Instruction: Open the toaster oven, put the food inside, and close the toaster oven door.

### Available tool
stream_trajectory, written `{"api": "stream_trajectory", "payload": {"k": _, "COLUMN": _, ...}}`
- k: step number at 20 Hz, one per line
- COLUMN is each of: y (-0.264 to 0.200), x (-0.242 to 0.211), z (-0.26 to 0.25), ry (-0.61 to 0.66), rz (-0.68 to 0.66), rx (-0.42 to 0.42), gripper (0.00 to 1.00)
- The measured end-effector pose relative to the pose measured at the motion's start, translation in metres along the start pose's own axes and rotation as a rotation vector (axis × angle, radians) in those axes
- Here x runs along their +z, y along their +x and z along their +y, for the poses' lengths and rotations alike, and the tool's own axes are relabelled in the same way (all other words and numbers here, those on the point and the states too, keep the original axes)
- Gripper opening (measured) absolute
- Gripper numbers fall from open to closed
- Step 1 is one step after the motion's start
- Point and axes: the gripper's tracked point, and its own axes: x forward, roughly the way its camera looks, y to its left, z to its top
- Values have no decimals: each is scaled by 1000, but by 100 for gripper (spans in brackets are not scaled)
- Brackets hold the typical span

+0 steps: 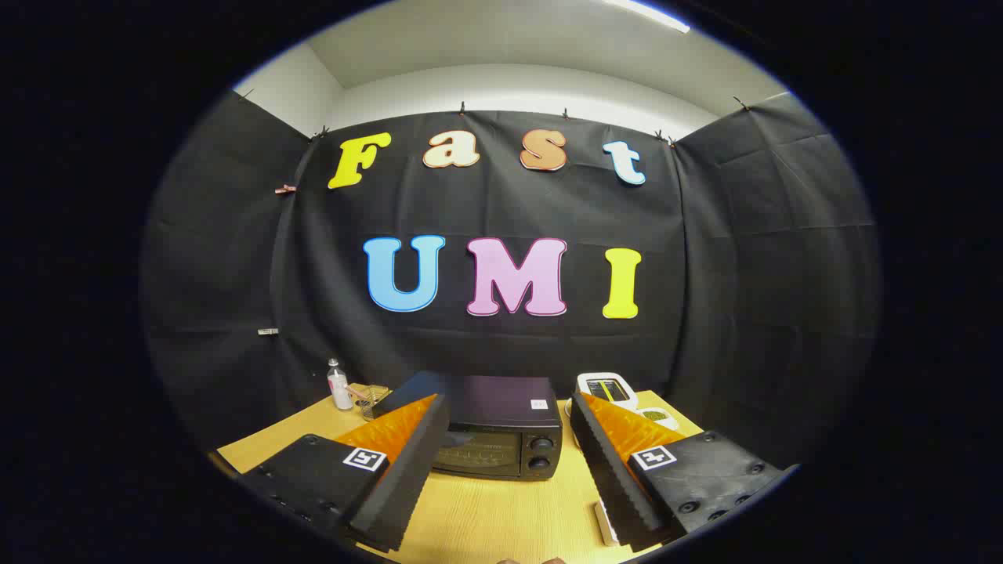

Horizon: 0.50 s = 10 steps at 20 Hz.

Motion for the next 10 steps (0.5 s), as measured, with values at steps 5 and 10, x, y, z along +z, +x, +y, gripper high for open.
{"api": "stream_trajectory", "payload": {"k": 5, "y": 1, "x": -4, "z": 0, "ry": 8, "rz": 18, "rx": -7, "gripper": 97}}
{"api": "stream_trajectory", "payload": {"k": 10, "y": 4, "x": -8, "z": -2, "ry": 0, "rz": 31, "rx": -21, "gripper": 97}}
